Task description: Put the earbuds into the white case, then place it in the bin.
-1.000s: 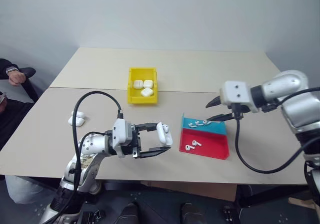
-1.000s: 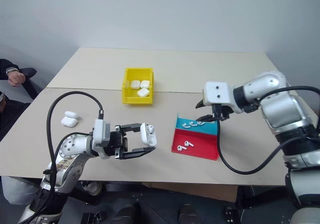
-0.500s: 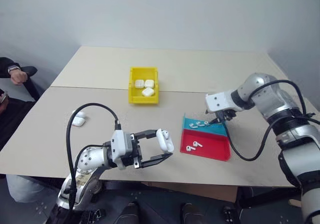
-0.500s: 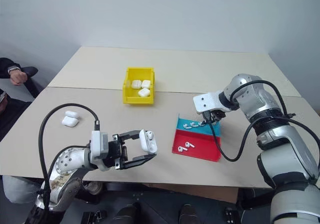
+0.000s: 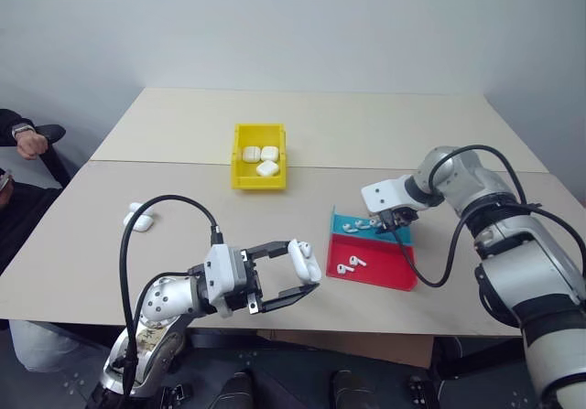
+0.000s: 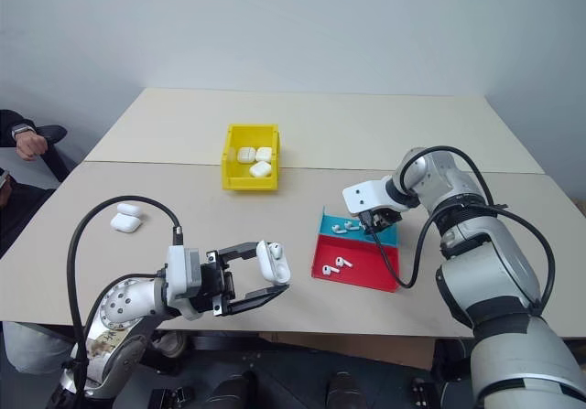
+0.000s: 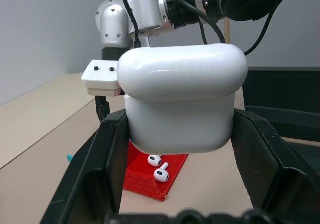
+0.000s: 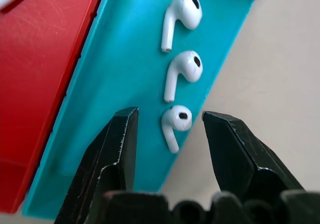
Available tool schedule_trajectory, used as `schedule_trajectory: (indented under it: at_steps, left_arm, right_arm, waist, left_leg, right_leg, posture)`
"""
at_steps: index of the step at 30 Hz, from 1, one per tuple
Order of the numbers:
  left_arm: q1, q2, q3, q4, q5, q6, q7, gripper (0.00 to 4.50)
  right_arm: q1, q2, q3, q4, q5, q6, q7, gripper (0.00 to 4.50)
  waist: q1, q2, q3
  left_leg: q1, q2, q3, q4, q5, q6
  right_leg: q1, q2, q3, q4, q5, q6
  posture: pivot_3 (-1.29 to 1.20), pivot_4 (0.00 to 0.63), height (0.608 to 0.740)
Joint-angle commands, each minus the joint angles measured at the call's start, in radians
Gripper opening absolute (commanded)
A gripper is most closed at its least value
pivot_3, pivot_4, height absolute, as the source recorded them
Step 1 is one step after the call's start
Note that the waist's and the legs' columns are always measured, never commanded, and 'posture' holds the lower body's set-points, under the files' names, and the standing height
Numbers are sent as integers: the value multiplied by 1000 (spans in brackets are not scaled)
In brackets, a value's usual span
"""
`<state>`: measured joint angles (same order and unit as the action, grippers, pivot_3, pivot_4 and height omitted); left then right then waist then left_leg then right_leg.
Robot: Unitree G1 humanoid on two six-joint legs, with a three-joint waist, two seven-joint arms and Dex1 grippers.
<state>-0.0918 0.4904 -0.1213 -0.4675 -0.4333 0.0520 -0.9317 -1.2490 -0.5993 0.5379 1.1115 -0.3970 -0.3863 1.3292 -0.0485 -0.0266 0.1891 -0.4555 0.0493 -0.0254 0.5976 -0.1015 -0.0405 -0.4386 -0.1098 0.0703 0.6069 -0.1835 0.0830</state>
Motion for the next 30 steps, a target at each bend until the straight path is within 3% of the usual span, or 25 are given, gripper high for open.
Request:
schedule_trajectory:
  at_steps: [1,21,30]
  left_arm:
    - [0,9,3,-50,-11,4,6,2775]
    - [2,26,-6,-52,-3,10,6,2775]
    - [-4,27,-5,-48,-7,13,4,2775]
  right_arm:
    - [-49,3,-26,36,0,-22,22,2502]
    - [-76,32,-19,125,-68,-48,-44,2502]
    - [-87,59,-43,146,-60,62,-57,2502]
  waist:
    - [0,0,0]
    - [-21,0,0]
    - [-22,0,0]
  left_leg:
    - [0,0,0,0,0,0]
    - [3,0,-1,0,1,-1]
    - [4,0,-1,0,0,-2]
  right_leg:
    - [0,0,0,1,0,0]
    - [0,0,0,4,0,-1]
    - [1,0,0,5,0,-1]
  posture:
    - [0,150,740]
    - [0,150,740]
    - [0,150,740]
